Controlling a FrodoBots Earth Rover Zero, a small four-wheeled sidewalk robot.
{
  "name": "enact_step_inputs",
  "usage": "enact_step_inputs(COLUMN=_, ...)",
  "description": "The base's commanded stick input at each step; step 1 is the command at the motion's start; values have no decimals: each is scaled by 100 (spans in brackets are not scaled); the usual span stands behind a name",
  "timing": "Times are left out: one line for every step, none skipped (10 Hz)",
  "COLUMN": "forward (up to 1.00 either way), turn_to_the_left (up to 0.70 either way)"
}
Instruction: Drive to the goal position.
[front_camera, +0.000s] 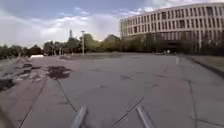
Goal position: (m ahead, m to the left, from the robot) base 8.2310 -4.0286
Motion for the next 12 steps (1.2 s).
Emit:
enact_step_inputs(forward=70, turn_to_the_left=-14)
enact_step_inputs(forward=70, turn_to_the_left=-14)
enact_step_inputs(forward=70, turn_to_the_left=-14)
enact_step_inputs(forward=70, turn_to_the_left=-14)
enact_step_inputs(forward=70, turn_to_the_left=-14)
enact_step_inputs(forward=70, turn_to_the_left=-14)
enact_step_inputs(forward=70, turn_to_the_left=-14)
enact_step_inputs(forward=70, turn_to_the_left=-14)
enact_step_inputs(forward=70, turn_to_the_left=-14)
enact_step_inputs(forward=70, turn_to_the_left=-14)
enact_step_inputs(forward=70, turn_to_the_left=-14)
enact_step_inputs(forward=70, turn_to_the_left=-14)
